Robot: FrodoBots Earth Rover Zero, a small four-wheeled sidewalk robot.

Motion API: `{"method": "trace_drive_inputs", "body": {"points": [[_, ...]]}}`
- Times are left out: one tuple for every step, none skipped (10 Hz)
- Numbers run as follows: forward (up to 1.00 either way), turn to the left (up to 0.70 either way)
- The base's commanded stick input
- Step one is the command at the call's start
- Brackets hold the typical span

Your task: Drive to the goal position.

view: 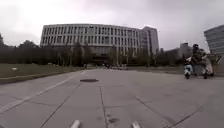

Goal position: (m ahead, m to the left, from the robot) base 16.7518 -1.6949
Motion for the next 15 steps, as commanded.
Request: {"method": "trace_drive_inputs", "body": {"points": [[0.7,0.0],[0.7,0.0],[0.7,0.0],[0.7,0.0],[0.7,0.0],[0.7,0.0],[0.7,0.0],[0.7,0.0],[0.7,0.0],[0.7,0.0],[0.7,0.0],[0.7,0.0],[0.7,0.0],[0.7,0.0],[0.7,0.0]]}}
